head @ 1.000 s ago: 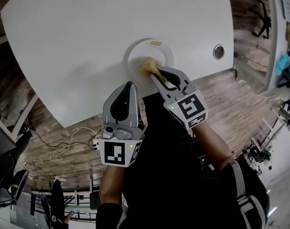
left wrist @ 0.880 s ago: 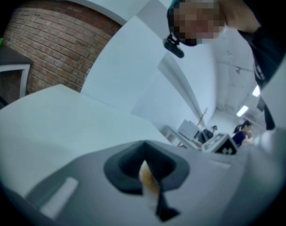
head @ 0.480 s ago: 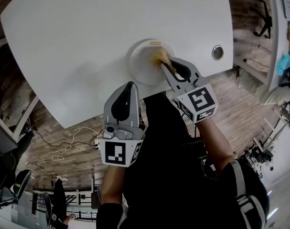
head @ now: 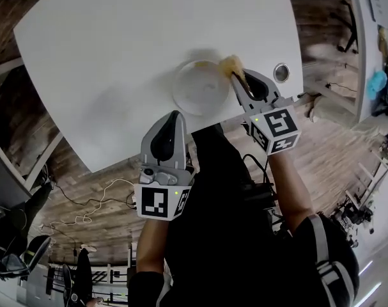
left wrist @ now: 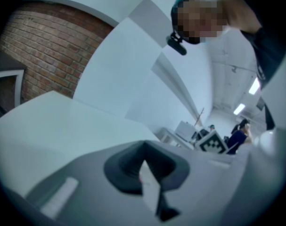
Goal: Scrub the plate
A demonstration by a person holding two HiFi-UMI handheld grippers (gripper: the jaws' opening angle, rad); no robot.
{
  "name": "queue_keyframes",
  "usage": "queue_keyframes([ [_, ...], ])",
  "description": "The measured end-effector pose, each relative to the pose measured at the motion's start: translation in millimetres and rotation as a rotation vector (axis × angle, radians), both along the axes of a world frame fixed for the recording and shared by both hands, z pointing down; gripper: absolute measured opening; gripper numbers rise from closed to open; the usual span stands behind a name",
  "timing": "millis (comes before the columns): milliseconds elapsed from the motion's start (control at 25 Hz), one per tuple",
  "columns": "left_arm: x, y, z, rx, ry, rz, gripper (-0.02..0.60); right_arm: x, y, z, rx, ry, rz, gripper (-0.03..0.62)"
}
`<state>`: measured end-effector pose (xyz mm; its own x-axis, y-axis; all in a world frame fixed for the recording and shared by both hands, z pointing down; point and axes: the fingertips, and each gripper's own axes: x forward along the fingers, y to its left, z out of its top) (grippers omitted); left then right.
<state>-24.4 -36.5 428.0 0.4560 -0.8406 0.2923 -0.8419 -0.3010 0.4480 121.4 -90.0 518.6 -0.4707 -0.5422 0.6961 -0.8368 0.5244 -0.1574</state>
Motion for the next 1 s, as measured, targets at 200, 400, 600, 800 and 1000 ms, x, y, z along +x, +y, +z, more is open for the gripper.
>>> queue_keyframes([
  [200, 1, -10, -32, 0.055, -0.012, 0.004, 0.003, 1, -18, -42, 0.070, -0.047, 0.033, 0.048],
  [400, -3, -17, -72, 0.114, -0.037, 0.011, 0.003, -5, -31, -101, 0.168, -0.086, 0.048, 0.048],
  [600, -8, -20, -113, 0.167, -0.050, 0.002, 0.003, -15, -24, -160, 0.251, -0.157, 0.062, 0.047],
  [800, -6, -16, -151, 0.217, -0.056, 0.002, 0.003, -24, -4, -210, 0.332, -0.209, 0.067, 0.048],
  [1000, -5, -11, -176, 0.254, -0.067, 0.007, 0.003, -26, 13, -242, 0.376, -0.268, 0.088, 0.048],
])
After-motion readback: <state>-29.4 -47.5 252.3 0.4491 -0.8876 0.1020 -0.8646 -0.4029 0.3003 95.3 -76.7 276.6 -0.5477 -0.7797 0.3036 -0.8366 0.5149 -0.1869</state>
